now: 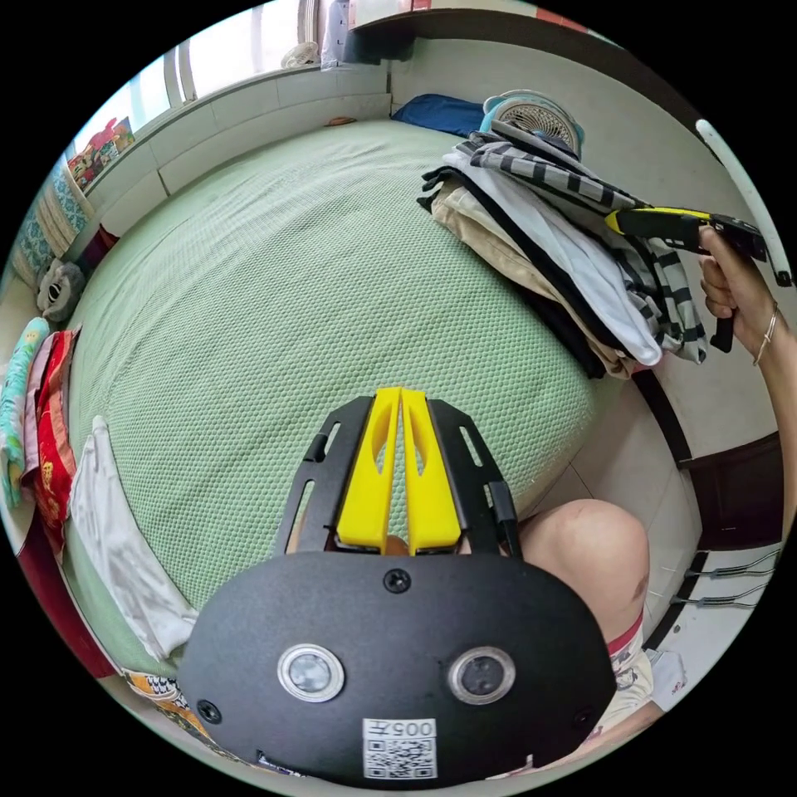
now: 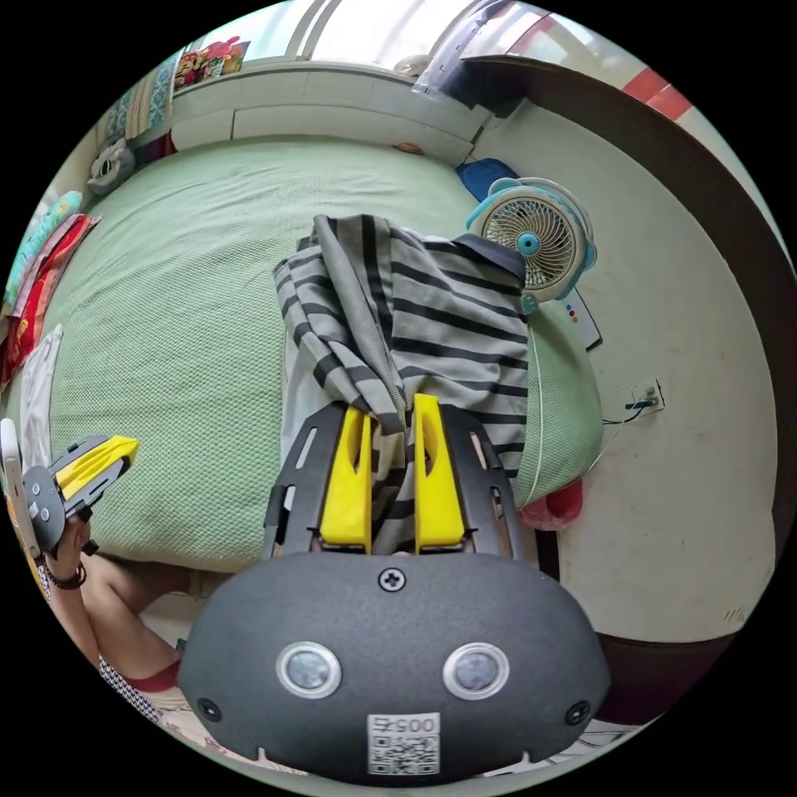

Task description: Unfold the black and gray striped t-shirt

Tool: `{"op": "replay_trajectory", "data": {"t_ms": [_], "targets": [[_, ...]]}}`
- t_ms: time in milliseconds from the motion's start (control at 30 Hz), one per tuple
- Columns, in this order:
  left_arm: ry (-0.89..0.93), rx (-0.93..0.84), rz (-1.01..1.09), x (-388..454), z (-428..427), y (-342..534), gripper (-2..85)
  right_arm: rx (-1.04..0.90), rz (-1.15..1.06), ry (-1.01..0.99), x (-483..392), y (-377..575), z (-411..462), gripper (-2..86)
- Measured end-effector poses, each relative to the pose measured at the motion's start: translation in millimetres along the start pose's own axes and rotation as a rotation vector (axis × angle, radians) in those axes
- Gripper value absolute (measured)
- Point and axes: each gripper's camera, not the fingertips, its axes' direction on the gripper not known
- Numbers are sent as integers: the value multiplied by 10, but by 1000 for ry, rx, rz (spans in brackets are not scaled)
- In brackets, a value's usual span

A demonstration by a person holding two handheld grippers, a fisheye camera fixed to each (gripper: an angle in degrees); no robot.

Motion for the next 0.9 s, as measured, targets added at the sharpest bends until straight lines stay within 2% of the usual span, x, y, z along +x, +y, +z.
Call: {"op": "replay_trajectory", "data": {"t_ms": [233, 533, 733, 900], "targets": [[32, 28, -13, -179, -91, 46, -2, -44, -24, -12, -67, -188, -157, -4], [58, 54, -95, -711, -231, 295, -2, 70, -120, -71, -388, -557, -908, -9], [54, 69, -177, -1208, -338, 627, -3, 140, -273, -167, -1300, -798, -1110, -9], [-70, 94, -342, -1807, -532, 1069, -3, 144, -413, -306, -2538, -882, -836, 3]]}}
